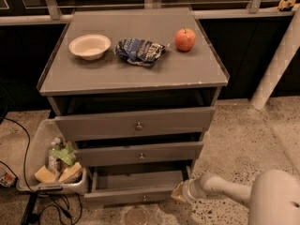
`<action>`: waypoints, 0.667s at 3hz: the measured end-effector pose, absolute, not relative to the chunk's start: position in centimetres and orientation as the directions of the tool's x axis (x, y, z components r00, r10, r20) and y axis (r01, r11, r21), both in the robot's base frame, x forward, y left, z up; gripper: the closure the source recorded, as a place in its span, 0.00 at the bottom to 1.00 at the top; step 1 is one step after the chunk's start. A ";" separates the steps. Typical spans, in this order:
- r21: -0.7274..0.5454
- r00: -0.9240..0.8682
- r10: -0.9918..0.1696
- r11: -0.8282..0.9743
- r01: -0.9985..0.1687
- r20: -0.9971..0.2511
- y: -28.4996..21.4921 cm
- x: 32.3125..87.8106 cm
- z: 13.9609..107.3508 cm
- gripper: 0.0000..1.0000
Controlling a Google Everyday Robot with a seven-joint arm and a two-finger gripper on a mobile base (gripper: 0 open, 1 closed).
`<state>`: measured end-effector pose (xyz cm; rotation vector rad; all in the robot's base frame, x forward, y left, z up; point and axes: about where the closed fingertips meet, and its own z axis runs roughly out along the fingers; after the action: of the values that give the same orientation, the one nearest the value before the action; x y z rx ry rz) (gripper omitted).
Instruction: Close bottom drawer
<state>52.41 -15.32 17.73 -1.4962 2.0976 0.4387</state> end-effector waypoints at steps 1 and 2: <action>-0.068 -0.249 -0.780 0.349 -0.935 -0.574 -16.0 55.6 17.4 0.82; -0.068 -0.249 -0.780 0.349 -0.935 -0.574 -15.9 55.6 17.4 0.64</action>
Offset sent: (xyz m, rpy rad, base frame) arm 0.0318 -0.0064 -0.0028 -0.0199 -0.0258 -0.0143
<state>55.57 -15.94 17.43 -1.4895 2.0973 0.3928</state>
